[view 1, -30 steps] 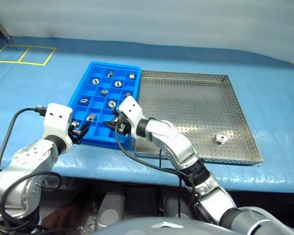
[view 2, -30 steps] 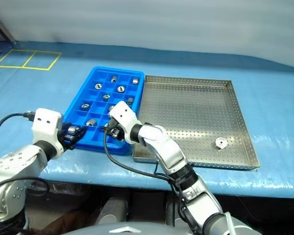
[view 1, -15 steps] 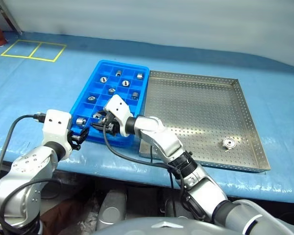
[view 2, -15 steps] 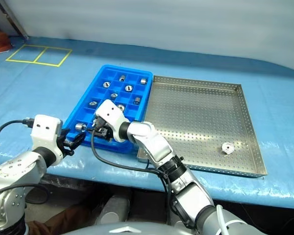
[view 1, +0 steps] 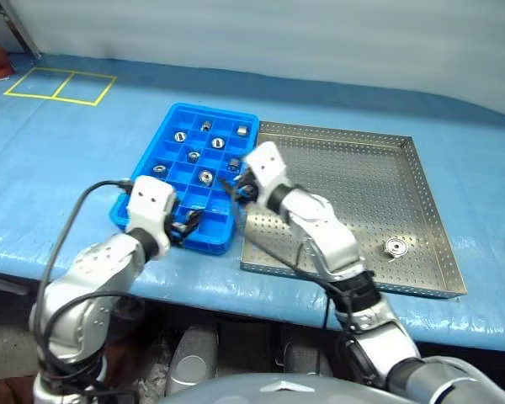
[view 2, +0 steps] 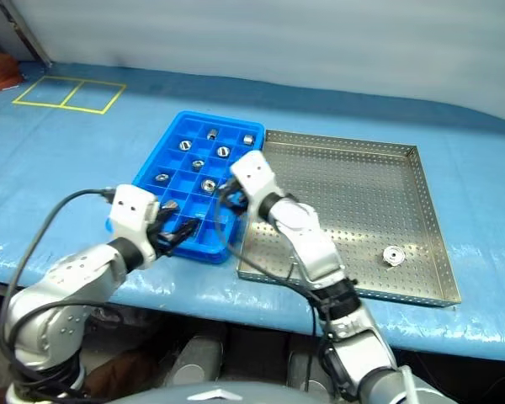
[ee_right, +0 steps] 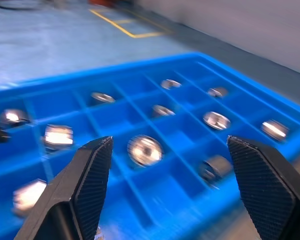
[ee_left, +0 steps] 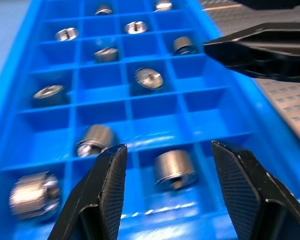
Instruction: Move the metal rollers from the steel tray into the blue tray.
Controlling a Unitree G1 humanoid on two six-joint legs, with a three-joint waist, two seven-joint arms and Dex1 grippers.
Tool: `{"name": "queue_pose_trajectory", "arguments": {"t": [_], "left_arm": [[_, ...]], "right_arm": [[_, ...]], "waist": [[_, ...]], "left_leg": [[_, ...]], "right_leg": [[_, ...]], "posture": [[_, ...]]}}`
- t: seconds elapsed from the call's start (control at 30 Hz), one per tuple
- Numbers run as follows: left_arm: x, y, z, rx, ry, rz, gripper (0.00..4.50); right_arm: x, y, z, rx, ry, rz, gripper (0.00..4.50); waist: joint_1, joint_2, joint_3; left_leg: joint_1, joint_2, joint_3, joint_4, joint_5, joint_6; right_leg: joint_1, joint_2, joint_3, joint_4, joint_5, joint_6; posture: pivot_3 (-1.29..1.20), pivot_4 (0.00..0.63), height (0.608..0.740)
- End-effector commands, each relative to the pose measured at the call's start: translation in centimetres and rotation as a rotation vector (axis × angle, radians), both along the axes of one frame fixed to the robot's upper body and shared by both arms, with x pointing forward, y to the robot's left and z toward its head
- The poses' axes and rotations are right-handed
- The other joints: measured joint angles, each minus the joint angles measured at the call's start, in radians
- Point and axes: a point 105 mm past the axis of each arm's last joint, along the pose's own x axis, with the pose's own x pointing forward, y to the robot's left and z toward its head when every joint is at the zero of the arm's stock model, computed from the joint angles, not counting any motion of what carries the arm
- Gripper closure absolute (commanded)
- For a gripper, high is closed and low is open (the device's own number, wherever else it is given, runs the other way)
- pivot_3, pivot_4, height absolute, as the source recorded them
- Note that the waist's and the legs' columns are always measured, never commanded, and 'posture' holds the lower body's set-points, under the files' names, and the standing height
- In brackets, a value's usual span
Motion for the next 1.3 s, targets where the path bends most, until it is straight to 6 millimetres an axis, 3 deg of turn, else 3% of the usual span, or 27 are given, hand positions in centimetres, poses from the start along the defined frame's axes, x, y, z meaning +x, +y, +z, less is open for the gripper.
{"name": "queue_pose_trajectory", "arguments": {"t": [0.03,0.2,0.37,0.57,0.9,1.23,1.3], "left_arm": [[0.6,-2.2,0.6,-0.037,-0.037,-0.093,1.59],[1.8,-5.1,-0.1,-0.061,-0.032,-0.192,1.59],[2.3,-6.1,-0.7,-0.065,-0.020,-0.231,1.59],[2.5,-6.4,-1.3,-0.037,-0.009,-0.256,1.59],[2.3,-6.4,-1.6,-0.023,-0.003,-0.265,1.59],[2.9,-5.6,-1.7,0.000,-0.008,-0.247,1.59],[3.1,-5.5,-1.6,0.006,-0.014,-0.242,1.59]], "right_arm": [[0.2,-4.9,0.3,-0.052,-0.017,-0.204,0.65],[-1.0,-11.1,-1.8,-0.123,0.067,-0.413,0.65],[-2.5,-13.8,-3.1,-0.158,0.120,-0.506,0.65],[-3.4,-15.1,-4.2,-0.144,0.154,-0.578,0.65],[-4.3,-18.4,-4.2,-0.164,0.159,-0.703,0.65],[-5.5,-18.9,-6.4,-0.065,0.290,-0.723,0.65],[-5.5,-19.0,-6.7,-0.037,0.305,-0.734,1.04]], "waist": [[-0.009,0.000,0.000],[-0.045,0.000,0.000],[-0.093,0.000,0.000],[-0.132,0.000,0.000],[-0.137,0.000,0.000],[-0.139,0.000,0.000],[-0.139,0.000,0.000]], "left_leg": [[0.000,0.000,0.000,0.000,0.000,0.000],[0.000,0.000,0.001,0.000,0.000,0.000],[0.000,0.000,0.002,0.000,0.000,0.001],[0.000,0.000,0.002,0.003,0.000,0.001],[0.000,0.000,0.002,0.005,-0.001,0.002],[0.000,0.000,0.003,0.006,-0.001,0.002],[0.000,0.000,0.003,0.006,-0.001,0.002]], "right_leg": [[0.000,0.000,0.000,0.000,0.000,0.000],[0.000,0.000,0.001,0.000,0.000,0.000],[0.000,0.000,0.002,0.000,0.000,0.001],[0.001,0.000,0.003,0.001,0.001,0.002],[0.001,0.000,0.003,0.001,0.001,0.003],[0.001,0.001,0.004,0.002,0.001,0.003],[0.001,0.001,0.004,0.002,0.001,0.003]], "posture": [[0.19,0.150,0.740],[0.12,0.150,0.740],[0.05,0.150,0.740],[0.02,0.150,0.740],[0.03,0.150,0.740],[0.01,0.150,0.740],[0.02,0.150,0.740]]}}
